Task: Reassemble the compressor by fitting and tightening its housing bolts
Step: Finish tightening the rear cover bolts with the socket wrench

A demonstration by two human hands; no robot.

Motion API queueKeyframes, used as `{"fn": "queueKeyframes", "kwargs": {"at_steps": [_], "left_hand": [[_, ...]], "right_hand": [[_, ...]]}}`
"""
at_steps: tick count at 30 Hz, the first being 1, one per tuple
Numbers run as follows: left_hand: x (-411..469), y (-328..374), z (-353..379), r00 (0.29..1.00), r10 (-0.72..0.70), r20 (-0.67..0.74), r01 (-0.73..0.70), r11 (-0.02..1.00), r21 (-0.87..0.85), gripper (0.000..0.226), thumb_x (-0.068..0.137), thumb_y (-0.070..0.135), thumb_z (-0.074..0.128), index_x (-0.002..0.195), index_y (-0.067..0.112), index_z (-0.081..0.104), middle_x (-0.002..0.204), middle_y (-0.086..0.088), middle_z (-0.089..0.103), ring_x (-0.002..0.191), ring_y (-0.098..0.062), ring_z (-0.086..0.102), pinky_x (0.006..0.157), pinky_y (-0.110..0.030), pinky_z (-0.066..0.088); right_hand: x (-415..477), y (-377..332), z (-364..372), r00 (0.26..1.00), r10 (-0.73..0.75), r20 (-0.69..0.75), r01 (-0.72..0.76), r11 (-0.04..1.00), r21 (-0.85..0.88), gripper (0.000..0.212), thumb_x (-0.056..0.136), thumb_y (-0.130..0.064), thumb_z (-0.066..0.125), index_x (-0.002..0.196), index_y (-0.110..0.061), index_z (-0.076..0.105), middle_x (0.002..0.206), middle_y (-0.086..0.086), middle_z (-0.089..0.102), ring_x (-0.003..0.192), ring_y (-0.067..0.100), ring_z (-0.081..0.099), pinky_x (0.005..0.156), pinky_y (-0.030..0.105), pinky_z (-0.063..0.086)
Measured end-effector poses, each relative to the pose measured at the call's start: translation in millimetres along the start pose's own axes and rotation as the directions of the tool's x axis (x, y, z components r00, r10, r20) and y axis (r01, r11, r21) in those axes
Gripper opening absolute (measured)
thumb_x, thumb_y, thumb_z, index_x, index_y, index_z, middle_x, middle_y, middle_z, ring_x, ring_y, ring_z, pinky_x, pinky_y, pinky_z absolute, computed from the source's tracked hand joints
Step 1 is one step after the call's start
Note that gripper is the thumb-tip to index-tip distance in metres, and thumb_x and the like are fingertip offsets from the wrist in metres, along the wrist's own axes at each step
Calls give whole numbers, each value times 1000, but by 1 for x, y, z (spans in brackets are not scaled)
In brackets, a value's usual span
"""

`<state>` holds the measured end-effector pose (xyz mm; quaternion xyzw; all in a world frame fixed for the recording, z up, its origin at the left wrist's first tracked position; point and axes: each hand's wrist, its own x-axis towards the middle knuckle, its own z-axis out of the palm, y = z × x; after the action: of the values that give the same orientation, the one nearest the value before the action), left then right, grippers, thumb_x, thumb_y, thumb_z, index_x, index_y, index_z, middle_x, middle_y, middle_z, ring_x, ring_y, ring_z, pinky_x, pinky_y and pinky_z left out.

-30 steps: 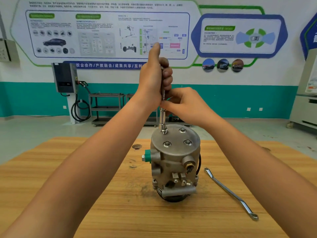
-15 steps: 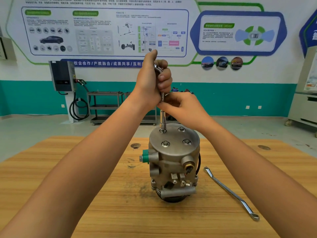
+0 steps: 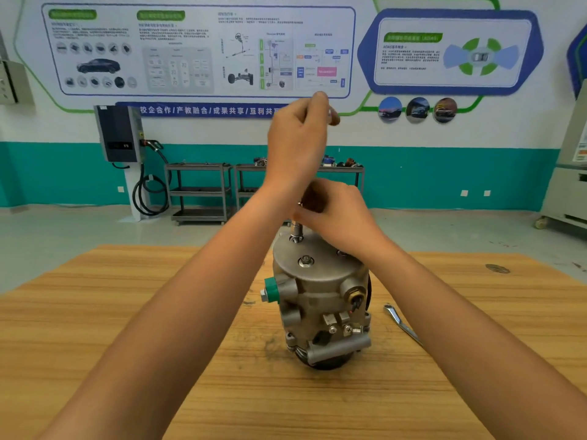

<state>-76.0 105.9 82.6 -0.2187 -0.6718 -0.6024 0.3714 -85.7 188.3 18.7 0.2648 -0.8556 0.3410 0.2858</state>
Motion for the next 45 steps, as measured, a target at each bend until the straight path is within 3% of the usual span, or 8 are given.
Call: {"fn": "queueKeyframes", "kwargs": {"at_steps": [6, 16, 21, 27, 30, 35, 41, 45], "left_hand": [[11, 3, -22, 881, -156, 447, 268, 943, -198, 52, 97, 28, 40, 48, 16, 48, 40, 8, 20, 35, -10, 20, 42, -20, 19], [-6, 15, -18, 999, 25, -39, -32, 983, -180, 37, 93, 20, 56, 59, 11, 42, 50, -3, 40, 45, -11, 41, 50, -19, 35], [14, 10, -26, 913, -318, 257, 400, 570, -717, 29, 96, 30, 48, 72, 14, 49, 39, 10, 34, 34, -3, 39, 43, -17, 38], [-1, 0, -11, 993, -106, 42, 107, 994, -33, 22, 93, 32, 55, 99, 11, 55, 79, 0, 60, 66, -11, 65, 57, -26, 52], [1, -2, -13, 966, 199, 166, -257, 818, 515, 23, 92, 24, 55, 108, 9, 61, 96, -2, 63, 90, -18, 60, 80, -32, 48], [8, 4, -22, 928, -90, 361, 72, 995, 64, 12, 93, 17, 54, 83, 23, 59, 78, 8, 58, 76, -3, 62, 69, -22, 46], [4, -2, -18, 988, 152, 21, -151, 947, 285, 30, 91, 41, 55, 69, 22, 50, 64, 8, 50, 61, -5, 49, 60, -19, 39], [4, -6, -24, 994, -68, -83, 53, 984, -167, 21, 90, 31, 61, 77, 17, 52, 57, 8, 57, 60, -12, 68, 54, -26, 54]], "right_hand": [[-1, 1, -4, 985, -6, 174, -55, 936, 347, 15, 93, -14, 55, 103, -19, 64, 93, -12, 67, 88, -6, 61, 79, 3, 43], [1, -2, -2, 999, 3, -32, 3, 984, 176, 11, 84, -28, 68, 83, -17, 66, 77, -9, 66, 70, -9, 58, 66, 5, 45], [3, -3, -12, 983, 11, 183, -81, 922, 379, 22, 97, -15, 49, 114, -17, 63, 98, -7, 67, 95, 2, 63, 87, 16, 47], [9, -3, -12, 1000, -6, -20, 12, 961, 277, 7, 82, -15, 71, 89, -13, 69, 78, -7, 68, 73, -6, 63, 68, 10, 47], [12, -4, -16, 999, -17, 31, 10, 976, 218, 13, 87, -20, 66, 94, -9, 69, 92, 4, 72, 92, 14, 66, 85, 30, 52], [11, -1, -21, 979, -10, 203, -40, 969, 243, 19, 96, -15, 48, 106, -16, 64, 104, -2, 68, 106, 13, 61, 97, 29, 44], [15, 3, -20, 999, -42, 32, 36, 981, 188, 14, 84, -17, 68, 98, -16, 69, 79, -20, 60, 76, -7, 59, 69, 1, 45], [15, 1, -20, 996, -55, 69, 41, 983, 181, 7, 87, -21, 64, 94, -23, 63, 87, -13, 64, 82, -3, 60, 71, 8, 46]]}}
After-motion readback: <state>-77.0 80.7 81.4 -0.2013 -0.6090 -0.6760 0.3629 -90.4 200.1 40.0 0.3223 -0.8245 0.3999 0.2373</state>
